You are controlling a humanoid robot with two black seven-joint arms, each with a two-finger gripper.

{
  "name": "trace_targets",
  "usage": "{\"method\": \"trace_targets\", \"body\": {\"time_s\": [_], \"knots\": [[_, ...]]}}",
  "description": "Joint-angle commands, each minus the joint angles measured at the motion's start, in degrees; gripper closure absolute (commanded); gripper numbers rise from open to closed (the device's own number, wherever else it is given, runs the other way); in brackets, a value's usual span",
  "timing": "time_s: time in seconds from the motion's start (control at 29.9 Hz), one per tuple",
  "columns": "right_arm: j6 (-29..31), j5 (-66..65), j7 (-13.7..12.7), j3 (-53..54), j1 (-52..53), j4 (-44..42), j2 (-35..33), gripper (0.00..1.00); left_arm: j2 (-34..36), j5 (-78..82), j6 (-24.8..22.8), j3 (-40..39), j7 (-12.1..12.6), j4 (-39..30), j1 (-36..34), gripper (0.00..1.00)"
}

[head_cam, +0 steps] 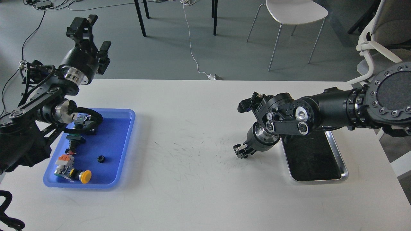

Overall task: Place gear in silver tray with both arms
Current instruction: 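Reach the right gripper down to the gear and grasp it, then lift the gear with the right gripper over the silver tray, then open the right gripper to drop the gear, then raise the arm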

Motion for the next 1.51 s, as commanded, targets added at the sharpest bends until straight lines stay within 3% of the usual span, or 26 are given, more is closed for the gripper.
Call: {"method": "trace_targets", "body": {"time_s": [0.0,0.33,0.57,0.67,0.8,0.97,1.17,1.47], "knots": [[0.0,0.0,0.0,-0.7,0.7,0.0,0.0,0.98,0.3,0.0,0.1,-0.1,-0.1,0.0,0.0,0.09],[0.0,1.0,0.0,1.1,9.1,3.7,-2.5,0.98,1.0,0.0,0.0,-0.1,0.0,0.0,0.0,0.09],[0.0,-0.9,0.1,3.5,17.5,15.8,-26.6,0.98,1.0,0.0,0.1,-0.1,-0.1,0.0,0.0,0.09],[0.0,-9.1,0.1,3.4,16.6,17.4,-39.1,0.98,0.9,0.0,0.1,-0.1,-0.1,0.0,0.0,0.09],[0.0,-16.2,0.1,4.7,10.6,16.6,-47.9,0.98,0.3,-0.1,0.2,-0.1,0.0,0.0,-0.1,0.09],[-4.9,-16.7,0.0,9.2,0.4,13.9,-47.9,0.98,-0.7,-0.1,0.3,-0.1,0.0,0.0,-0.1,0.09],[-8.7,-16.6,0.0,17.4,-11.8,4.3,-39.4,0.99,-0.2,-0.1,0.2,-0.1,0.0,0.0,-0.1,0.09],[-8.7,-15.8,0.1,20.7,-15.4,0.5,-31.9,0.98,0.0,0.0,0.2,-0.1,0.0,0.0,-0.2,0.09]]}}
